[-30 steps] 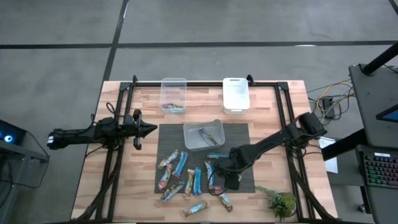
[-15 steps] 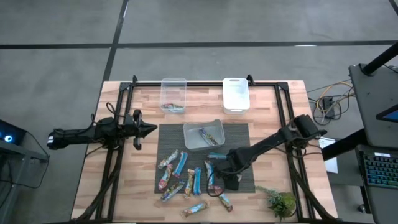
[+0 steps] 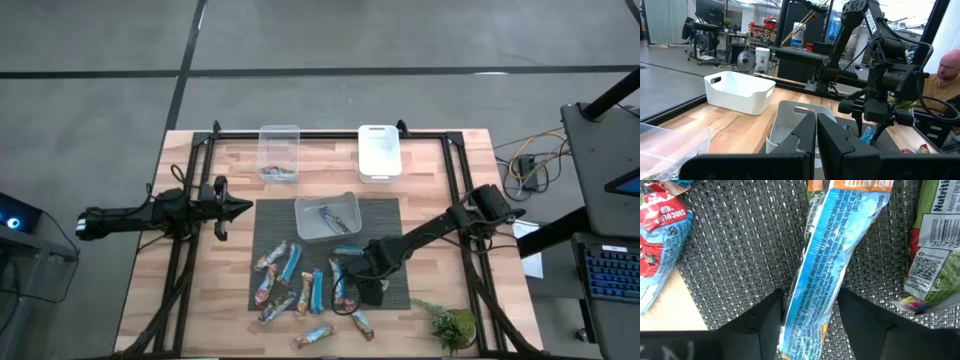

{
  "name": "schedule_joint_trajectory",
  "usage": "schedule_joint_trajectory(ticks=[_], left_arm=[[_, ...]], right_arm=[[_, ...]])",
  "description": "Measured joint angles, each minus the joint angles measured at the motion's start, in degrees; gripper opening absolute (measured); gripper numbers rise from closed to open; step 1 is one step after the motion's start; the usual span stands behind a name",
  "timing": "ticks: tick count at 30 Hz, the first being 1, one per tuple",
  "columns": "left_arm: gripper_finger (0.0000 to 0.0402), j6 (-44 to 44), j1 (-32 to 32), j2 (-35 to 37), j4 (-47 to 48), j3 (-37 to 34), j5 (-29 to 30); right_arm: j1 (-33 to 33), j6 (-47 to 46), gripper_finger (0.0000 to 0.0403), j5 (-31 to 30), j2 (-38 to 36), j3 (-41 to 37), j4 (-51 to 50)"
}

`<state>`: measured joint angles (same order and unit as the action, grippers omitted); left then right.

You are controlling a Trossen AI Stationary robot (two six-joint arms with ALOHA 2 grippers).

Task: Pick and place Granola Bars by type
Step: Put the yellow granola bar into the white bin

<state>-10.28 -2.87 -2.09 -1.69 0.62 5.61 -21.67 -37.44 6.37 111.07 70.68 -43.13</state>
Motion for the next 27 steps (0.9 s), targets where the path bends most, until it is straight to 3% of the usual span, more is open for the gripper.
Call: schedule_joint_trajectory(ticks=[12,27], left_arm=[[0.0,0.0,0.0,0.0,0.0,0.0,0.0],[0.0,0.0,0.0,0.0,0.0,0.0,0.0]], right_arm=[[-0.1,-0.1,0.0095,0.2,0.0,-0.1,0.5],[-0.1,-0.7,0.0057,0.4,-1.1,-0.2,0.0]])
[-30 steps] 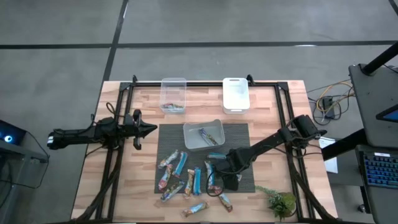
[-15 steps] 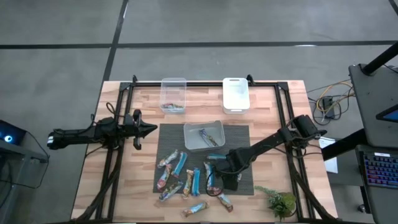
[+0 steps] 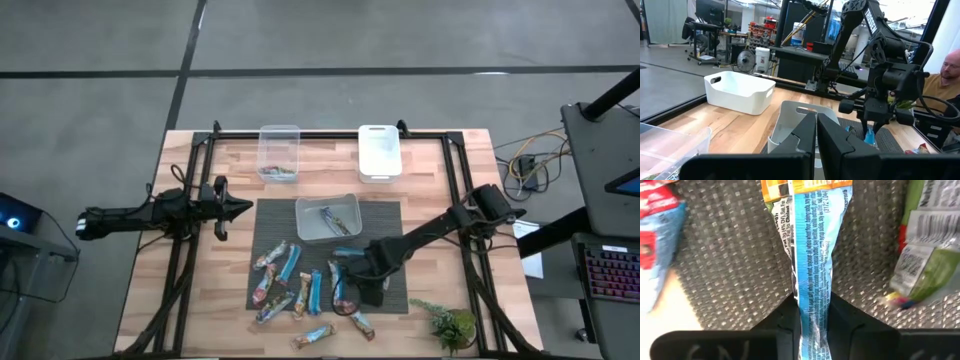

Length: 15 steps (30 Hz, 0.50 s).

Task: Pick and place Granola Bars by type
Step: Put the yellow granola bar into the white bin

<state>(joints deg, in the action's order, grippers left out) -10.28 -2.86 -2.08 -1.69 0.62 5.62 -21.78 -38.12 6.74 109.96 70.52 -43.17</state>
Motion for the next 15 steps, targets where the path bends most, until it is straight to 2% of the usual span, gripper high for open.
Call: schedule_joint_trajectory(ticks=[6,15], left_arm=[[0.0,0.0,0.0,0.0,0.0,0.0,0.0],[0.0,0.0,0.0,0.0,0.0,0.0,0.0]], right_arm=[[0.0,-2.0,0.0056,-0.1,-2.5,0.0,-0.6],[0.1,-2.0,0.0056,-0.3,-7.6,2.8,-7.5]])
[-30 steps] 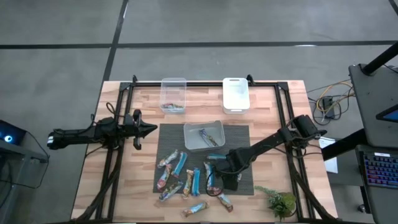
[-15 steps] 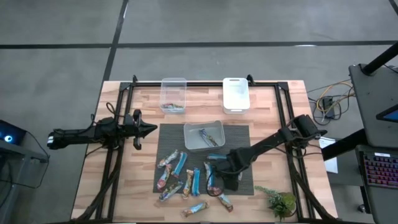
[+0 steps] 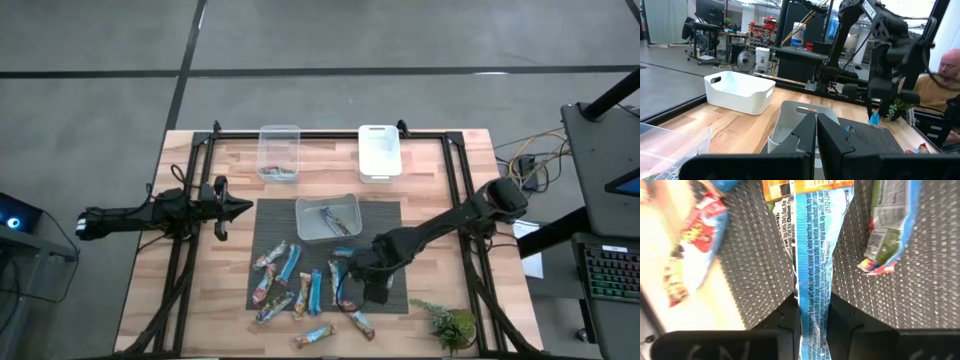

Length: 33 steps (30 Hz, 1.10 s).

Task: Pick and place Granola Bars by type
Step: Put the yellow granola bar into the white bin

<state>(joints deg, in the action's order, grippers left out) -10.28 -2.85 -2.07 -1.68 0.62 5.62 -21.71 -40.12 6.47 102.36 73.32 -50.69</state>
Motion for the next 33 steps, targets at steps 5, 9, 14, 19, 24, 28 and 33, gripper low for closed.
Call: schedule_joint_trajectory(ticks=[5,9,14,19,24,28,33], left_arm=[[0.0,0.0,0.0,0.0,0.0,0.0,0.0],[0.0,0.0,0.0,0.0,0.0,0.0,0.0],[0.0,0.0,0.0,0.0,0.0,0.0,0.0],[0.0,0.0,0.0,0.0,0.0,0.0,0.0],[0.0,0.0,0.0,0.0,0.0,0.0,0.0],[0.0,0.0,0.0,0.0,0.0,0.0,0.0],[0.0,0.0,0.0,0.0,0.0,0.0,0.0]], right_arm=[[0.1,0.0,0.0056,-0.2,-4.1,2.3,-3.2],[0.8,0.0,0.0056,-1.2,-6.6,4.0,-4.1],[1.8,0.3,0.0056,-2.5,-9.4,6.1,-4.4],[3.1,2.5,0.0056,-3.1,-11.8,6.6,-4.7],[6.1,7.4,0.0056,-3.7,-13.5,6.8,-5.1],[9.0,11.1,0.0056,-3.7,-14.9,6.8,-6.1],[13.0,15.0,0.0056,-3.7,-15.8,6.8,-6.1]])
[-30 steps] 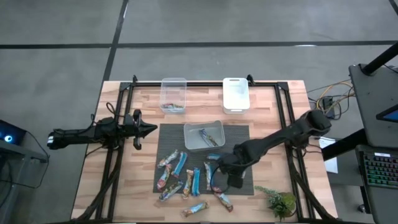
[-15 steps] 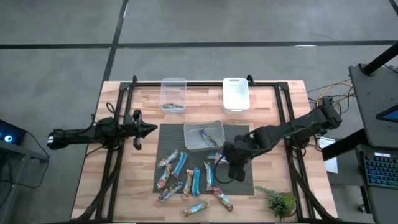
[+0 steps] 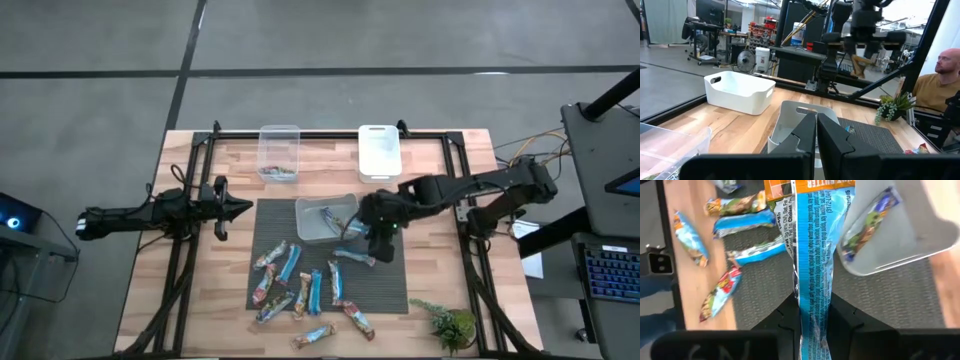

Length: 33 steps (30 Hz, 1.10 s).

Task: Pick and place Granola Bars by type
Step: Put the yellow granola bar into the white bin

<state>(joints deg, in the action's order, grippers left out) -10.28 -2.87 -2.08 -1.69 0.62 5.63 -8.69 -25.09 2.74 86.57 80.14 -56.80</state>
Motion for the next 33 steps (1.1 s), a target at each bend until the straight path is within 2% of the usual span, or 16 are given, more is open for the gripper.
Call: schedule_joint_trajectory(ticks=[7,19,28,33], left_arm=[[0.0,0.0,0.0,0.0,0.0,0.0,0.0],[0.0,0.0,0.0,0.0,0.0,0.0,0.0],[0.0,0.0,0.0,0.0,0.0,0.0,0.0],[0.0,0.0,0.0,0.0,0.0,0.0,0.0]], right_arm=[[5.5,2.3,0.0056,0.0,-0.4,0.0,0.0],[17.8,0.0,0.0056,-2.8,-0.2,0.0,0.2],[27.1,11.5,0.0056,-7.6,-0.2,0.0,0.1],[31.7,18.0,0.0056,-7.6,-0.2,0.0,0.0]])
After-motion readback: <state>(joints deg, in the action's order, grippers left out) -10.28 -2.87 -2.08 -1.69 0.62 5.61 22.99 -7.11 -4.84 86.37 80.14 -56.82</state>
